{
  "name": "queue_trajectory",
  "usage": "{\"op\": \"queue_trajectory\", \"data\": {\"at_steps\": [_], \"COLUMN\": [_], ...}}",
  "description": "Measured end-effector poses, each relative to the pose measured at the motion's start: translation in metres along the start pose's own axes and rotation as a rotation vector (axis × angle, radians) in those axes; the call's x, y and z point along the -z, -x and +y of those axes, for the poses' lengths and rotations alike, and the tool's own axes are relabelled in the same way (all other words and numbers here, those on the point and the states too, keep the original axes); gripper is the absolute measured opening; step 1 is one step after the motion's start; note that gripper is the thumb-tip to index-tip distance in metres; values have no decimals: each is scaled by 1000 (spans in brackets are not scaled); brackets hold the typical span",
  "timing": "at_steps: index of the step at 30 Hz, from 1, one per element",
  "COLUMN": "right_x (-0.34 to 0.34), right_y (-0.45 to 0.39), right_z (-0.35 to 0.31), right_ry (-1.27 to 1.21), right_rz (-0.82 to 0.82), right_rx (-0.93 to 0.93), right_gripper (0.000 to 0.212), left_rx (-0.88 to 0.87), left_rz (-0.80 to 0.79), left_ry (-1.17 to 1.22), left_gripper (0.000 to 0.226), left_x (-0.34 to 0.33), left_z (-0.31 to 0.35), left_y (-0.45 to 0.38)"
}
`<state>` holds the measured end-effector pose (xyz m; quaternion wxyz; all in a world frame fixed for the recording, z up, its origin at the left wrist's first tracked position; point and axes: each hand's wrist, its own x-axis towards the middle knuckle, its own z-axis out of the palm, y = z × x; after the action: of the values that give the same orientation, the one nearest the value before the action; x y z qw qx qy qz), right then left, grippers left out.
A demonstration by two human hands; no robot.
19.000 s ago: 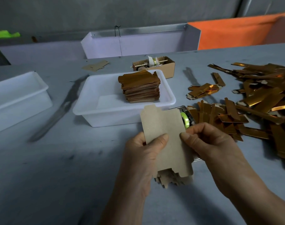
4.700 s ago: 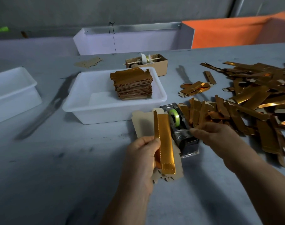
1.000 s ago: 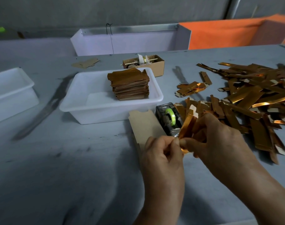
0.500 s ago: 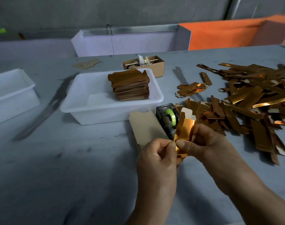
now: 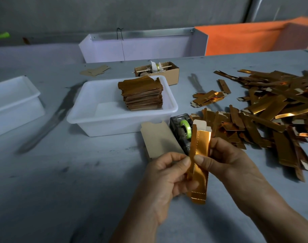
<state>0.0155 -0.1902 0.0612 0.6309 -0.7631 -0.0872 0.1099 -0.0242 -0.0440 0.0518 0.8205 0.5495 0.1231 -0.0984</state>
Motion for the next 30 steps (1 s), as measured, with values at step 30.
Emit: {"op": "queue_trajectory", "data": {"at_steps": [30], "right_x": [7], "right_y": [-52], "right_z": [18], "right_ry": [915], "right_rz": [417], "right_rx": [284], "right_gripper": [34], "left_rx": [169], "left_rz": [507], "left_ry": [-251], "left_gripper": [16], "left_x": [60], "left_z": [1], "left_y": [-52]}}
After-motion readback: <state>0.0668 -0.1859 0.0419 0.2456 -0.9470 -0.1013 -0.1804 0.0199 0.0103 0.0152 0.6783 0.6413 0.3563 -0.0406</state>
